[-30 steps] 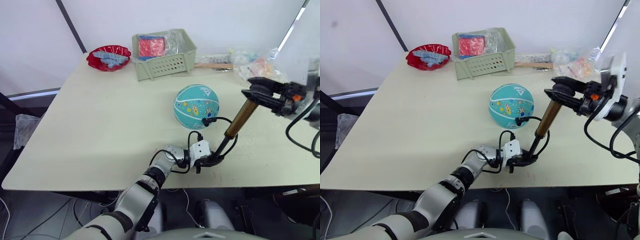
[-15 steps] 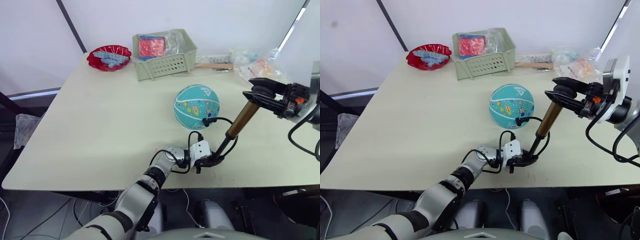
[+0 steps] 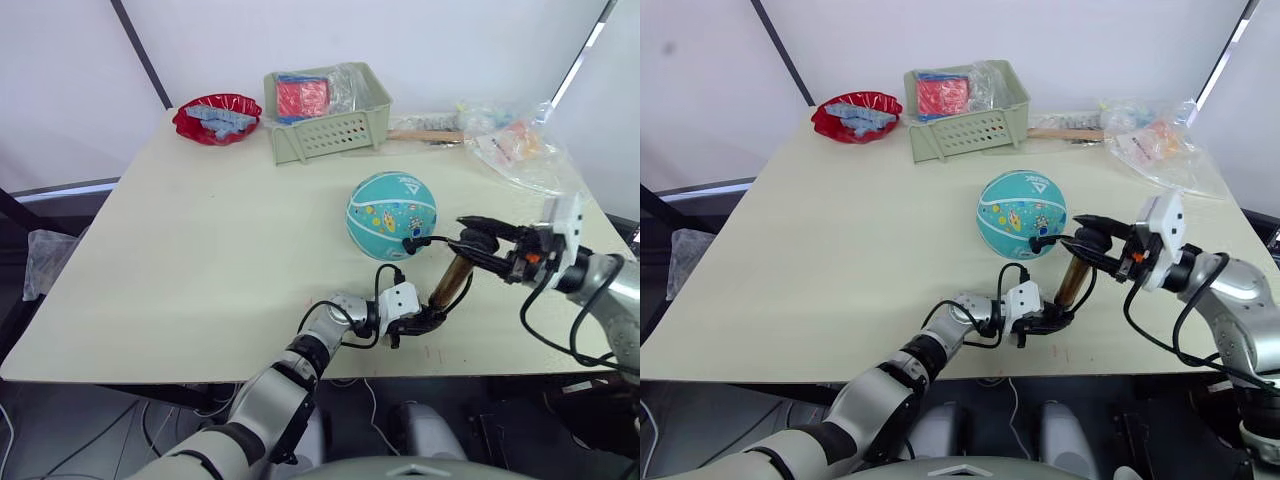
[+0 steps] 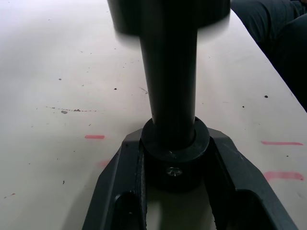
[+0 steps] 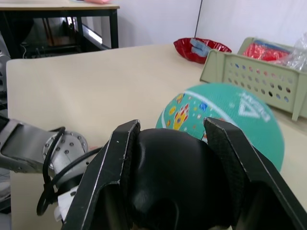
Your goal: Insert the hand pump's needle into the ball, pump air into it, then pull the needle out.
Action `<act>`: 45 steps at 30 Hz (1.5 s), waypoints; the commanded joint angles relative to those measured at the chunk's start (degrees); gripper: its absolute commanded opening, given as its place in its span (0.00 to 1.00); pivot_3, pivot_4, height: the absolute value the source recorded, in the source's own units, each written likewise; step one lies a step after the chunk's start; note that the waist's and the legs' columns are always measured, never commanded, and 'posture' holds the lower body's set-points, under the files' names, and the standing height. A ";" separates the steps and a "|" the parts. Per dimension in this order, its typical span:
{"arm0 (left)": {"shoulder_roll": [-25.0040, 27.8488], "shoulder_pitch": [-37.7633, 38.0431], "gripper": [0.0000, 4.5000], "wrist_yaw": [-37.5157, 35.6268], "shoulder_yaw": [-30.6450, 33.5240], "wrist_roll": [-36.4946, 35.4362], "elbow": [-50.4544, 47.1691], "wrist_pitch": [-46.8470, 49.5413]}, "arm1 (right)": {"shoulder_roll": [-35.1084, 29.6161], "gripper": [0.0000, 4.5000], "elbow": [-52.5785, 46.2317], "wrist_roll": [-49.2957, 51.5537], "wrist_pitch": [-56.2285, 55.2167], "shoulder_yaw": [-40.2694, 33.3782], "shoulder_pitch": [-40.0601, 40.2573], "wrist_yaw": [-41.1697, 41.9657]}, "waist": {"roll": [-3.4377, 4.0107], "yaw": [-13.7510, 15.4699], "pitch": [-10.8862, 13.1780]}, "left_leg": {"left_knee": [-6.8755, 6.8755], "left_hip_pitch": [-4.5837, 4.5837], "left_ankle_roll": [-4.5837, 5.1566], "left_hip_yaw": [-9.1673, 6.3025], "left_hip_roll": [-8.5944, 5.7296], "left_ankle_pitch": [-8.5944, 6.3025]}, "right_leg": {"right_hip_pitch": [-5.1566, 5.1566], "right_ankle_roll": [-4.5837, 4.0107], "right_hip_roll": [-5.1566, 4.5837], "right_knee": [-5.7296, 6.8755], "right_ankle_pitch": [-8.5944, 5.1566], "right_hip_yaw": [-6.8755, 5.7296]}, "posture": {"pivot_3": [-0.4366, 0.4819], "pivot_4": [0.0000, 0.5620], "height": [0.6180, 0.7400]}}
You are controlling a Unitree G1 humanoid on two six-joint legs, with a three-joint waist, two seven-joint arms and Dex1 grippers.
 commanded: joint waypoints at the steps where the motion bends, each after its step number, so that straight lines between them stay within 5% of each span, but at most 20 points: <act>1: 1.71 2.79 0.26 0.47 -1.07 2.59 4.36 2.21 | 0.87 0.36 2.87 -4.60 -0.01 5.25 3.37 0.62 | -0.01 0.00 -0.04 | 0.00 0.00 0.00 -0.01 0.00 0.00 | 0.00 0.00 0.00 0.00 0.00 0.00 | 0.48 0.27 0.96; 10: 1.49 2.66 0.26 0.69 -1.06 2.62 4.42 2.23 | 2.80 0.36 3.17 -7.15 -1.47 6.33 4.39 0.04 | -0.04 0.00 -0.14 | -0.02 0.01 0.00 -0.01 0.01 0.00 | 0.00 0.00 0.00 0.00 -0.01 -0.03 | 0.48 0.27 0.96; 36: 1.67 2.93 0.26 0.01 -1.07 2.70 4.35 2.09 | -8.77 0.36 -2.84 17.31 15.16 -17.15 -15.03 -1.69 | 0.39 0.17 0.63 | 0.02 -0.15 0.00 0.01 -0.10 0.00 | -0.06 -0.05 -0.09 0.00 0.05 0.01 | 0.48 0.27 0.96; 45: 1.79 2.75 0.26 0.00 -1.23 2.88 4.50 1.83 | -11.32 0.36 -2.86 19.69 17.79 -18.70 -17.35 -2.80 | 0.45 0.16 0.73 | 0.02 -0.17 0.00 -0.01 -0.09 0.00 | -0.08 -0.06 -0.11 0.00 0.05 0.02 | 0.48 0.27 0.96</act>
